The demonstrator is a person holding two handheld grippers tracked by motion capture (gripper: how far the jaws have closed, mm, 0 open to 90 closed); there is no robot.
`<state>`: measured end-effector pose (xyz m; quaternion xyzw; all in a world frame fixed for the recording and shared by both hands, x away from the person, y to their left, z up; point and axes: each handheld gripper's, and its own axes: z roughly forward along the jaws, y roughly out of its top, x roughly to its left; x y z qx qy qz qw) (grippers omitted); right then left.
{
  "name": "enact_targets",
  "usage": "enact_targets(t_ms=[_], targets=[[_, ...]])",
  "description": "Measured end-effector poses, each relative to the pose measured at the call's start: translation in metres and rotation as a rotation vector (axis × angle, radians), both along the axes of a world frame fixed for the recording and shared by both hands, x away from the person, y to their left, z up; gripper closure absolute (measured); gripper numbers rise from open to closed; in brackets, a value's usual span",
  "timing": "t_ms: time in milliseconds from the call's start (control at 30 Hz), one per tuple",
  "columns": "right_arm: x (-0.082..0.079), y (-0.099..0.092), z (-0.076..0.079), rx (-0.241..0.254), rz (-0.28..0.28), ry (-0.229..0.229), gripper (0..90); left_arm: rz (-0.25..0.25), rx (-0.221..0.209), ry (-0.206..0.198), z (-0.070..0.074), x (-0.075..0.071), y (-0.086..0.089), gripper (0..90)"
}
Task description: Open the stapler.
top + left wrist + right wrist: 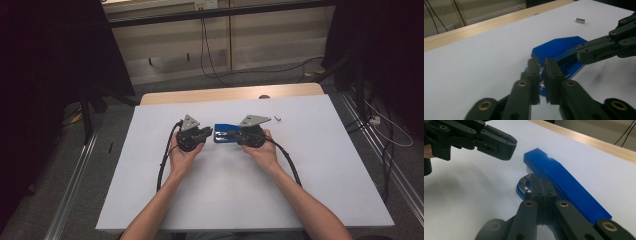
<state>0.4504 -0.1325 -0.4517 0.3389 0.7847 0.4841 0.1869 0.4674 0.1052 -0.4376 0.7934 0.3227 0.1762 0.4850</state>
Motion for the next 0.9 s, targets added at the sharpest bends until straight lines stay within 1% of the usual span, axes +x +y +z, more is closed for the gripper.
enact_targets(t_ms=[33,133,167,267,300,333,400,467,500,600,633,733,900], targets=[[0.000,0.001,0.000,-0.009,-0.002,0.001,90.0,-0.005,-0.001,0.003,0.000,0.000,0.000,90.0],[0.001,0.002,0.001,-0.016,-0.004,0.003,90.0,-0.003,0.008,-0.005,-0.001,0.000,0.000,90.0],[0.002,0.003,0.000,-0.022,-0.007,0.006,90.0,-0.003,0.009,0.001,-0.001,0.000,0.000,90.0],[0.004,0.004,-0.001,-0.033,-0.005,0.013,90.0,-0.001,0.019,-0.001,-0.003,0.001,-0.001,90.0],[0.005,0.006,-0.002,-0.045,0.001,0.024,90.0,0.000,0.028,0.003,-0.004,0.002,-0.002,90.0],[0.005,0.006,-0.002,-0.045,0.001,0.024,90.0,0.000,0.028,0.003,-0.004,0.002,-0.002,90.0],[0.006,0.007,-0.003,-0.051,0.003,0.031,90.0,0.005,0.029,0.018,-0.006,0.003,-0.002,90.0],[0.007,0.007,-0.004,-0.074,-0.003,0.042,90.0,0.005,0.043,0.026,-0.008,0.004,-0.003,90.0],[0.007,0.007,-0.004,-0.074,-0.003,0.042,90.0,0.007,0.048,0.028,-0.009,0.004,-0.003,90.0],[0.008,0.005,-0.005,-0.088,-0.020,0.046,90.0,0.005,0.040,0.033,-0.009,0.005,-0.004,90.0],[0.008,0.006,-0.006,-0.105,-0.013,0.045,90.0,0.010,0.042,0.036,-0.010,0.005,-0.005,90.0],[0.008,0.007,-0.008,-0.119,-0.009,0.047,90.0,0.005,0.046,0.041,-0.012,0.005,-0.006,90.0],[0.009,0.009,-0.011,-0.125,-0.009,0.059,90.0,0.009,0.052,0.043,-0.014,0.008,-0.007,90.0]])
